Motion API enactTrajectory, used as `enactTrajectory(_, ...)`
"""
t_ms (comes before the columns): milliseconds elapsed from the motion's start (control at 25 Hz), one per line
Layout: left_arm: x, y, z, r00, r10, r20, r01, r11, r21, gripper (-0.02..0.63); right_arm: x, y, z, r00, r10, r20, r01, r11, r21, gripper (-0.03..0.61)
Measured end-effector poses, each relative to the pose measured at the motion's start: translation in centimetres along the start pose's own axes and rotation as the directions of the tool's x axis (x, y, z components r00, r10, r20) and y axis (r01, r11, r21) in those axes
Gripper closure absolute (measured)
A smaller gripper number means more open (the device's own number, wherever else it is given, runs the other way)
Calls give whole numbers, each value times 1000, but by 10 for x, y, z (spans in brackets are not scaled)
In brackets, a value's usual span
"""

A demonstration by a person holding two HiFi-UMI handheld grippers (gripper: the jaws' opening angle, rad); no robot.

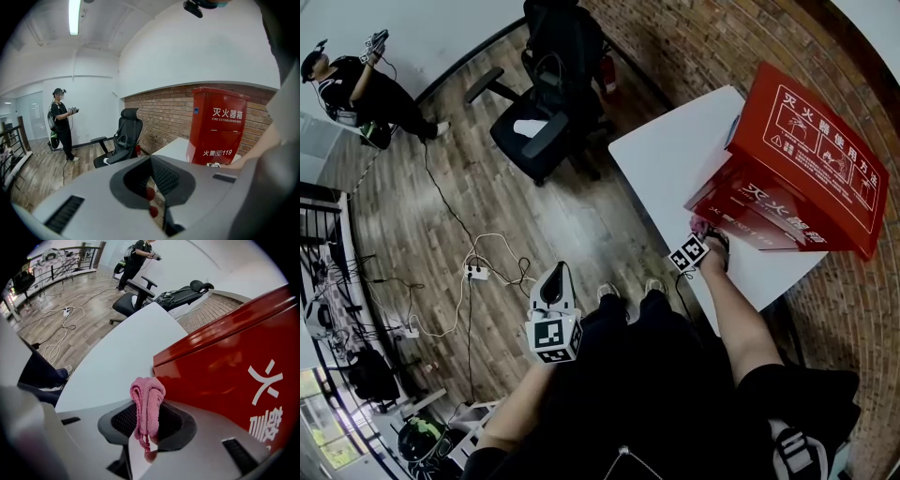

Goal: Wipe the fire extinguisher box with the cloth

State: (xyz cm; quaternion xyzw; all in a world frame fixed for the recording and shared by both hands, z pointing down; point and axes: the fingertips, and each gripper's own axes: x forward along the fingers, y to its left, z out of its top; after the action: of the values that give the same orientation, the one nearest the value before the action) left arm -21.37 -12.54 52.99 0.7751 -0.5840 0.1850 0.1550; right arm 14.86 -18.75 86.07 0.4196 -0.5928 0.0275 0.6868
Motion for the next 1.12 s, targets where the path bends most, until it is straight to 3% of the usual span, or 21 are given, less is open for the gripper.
enactTrajectory(480,3,2,3,1000,-7,10,7,1000,9,586,-5,-6,-8,1000,-9,-6,9,1000,11,476)
enactTrajectory(1120,18,-14,11,996,-89,20,88,996,17,586,-30,-25,-11,1000,-28,13,28,999,17,476)
